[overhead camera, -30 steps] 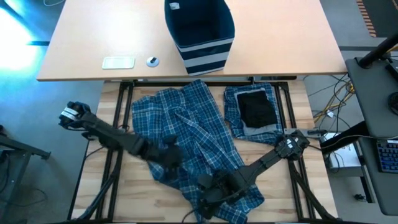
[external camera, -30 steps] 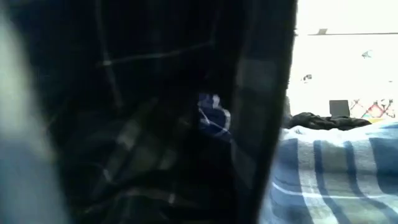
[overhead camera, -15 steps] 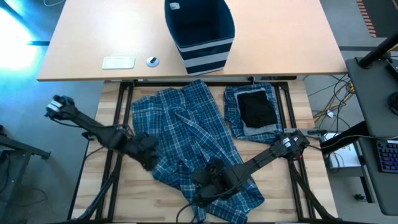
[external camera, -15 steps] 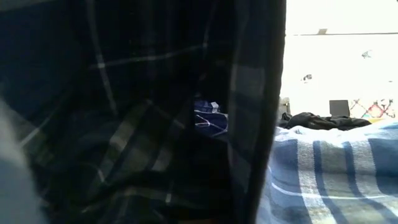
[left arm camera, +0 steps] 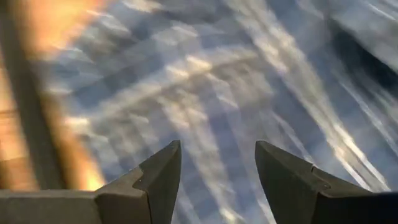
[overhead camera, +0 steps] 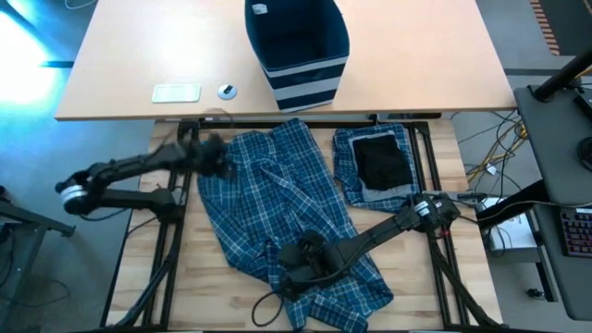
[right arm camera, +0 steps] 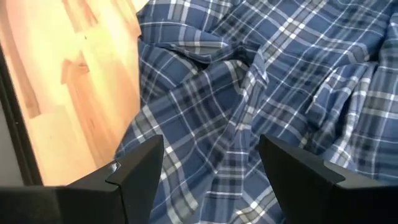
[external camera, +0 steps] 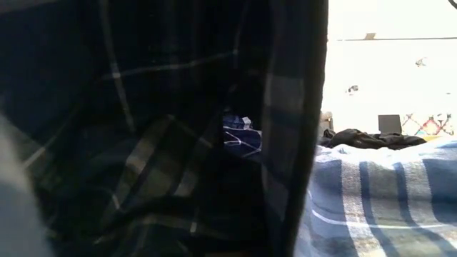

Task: Fold Laundry from Bin
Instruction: Fold the blue patterned long sleeve

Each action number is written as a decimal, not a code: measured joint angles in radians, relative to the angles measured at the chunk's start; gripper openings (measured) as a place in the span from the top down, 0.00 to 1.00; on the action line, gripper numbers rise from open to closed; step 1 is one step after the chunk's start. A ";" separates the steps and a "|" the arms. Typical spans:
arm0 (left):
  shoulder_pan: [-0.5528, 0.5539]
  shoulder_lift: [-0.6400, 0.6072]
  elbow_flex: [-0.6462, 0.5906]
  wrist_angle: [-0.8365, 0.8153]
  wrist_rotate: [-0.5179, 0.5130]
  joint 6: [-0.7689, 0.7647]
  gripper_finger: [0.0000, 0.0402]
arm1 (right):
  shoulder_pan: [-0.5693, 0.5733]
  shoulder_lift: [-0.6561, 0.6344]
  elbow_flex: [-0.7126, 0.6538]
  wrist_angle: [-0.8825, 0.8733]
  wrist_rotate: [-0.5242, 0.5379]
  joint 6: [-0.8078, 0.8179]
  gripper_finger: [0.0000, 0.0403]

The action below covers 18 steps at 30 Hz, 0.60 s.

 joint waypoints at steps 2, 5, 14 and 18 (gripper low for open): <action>0.146 0.041 0.029 -0.010 0.000 0.023 0.53 | 0.000 0.000 0.013 -0.013 0.001 -0.017 0.35; 0.296 0.086 0.045 -0.011 -0.002 0.018 0.53 | -0.001 -0.004 0.031 -0.024 0.009 -0.052 0.36; 0.387 0.229 0.010 -0.017 -0.040 -0.133 0.53 | -0.056 -0.016 0.037 -0.109 0.056 -0.254 0.36; 0.387 0.276 0.002 -0.035 -0.021 -0.263 0.53 | -0.123 -0.073 0.037 -0.262 0.073 -0.336 0.36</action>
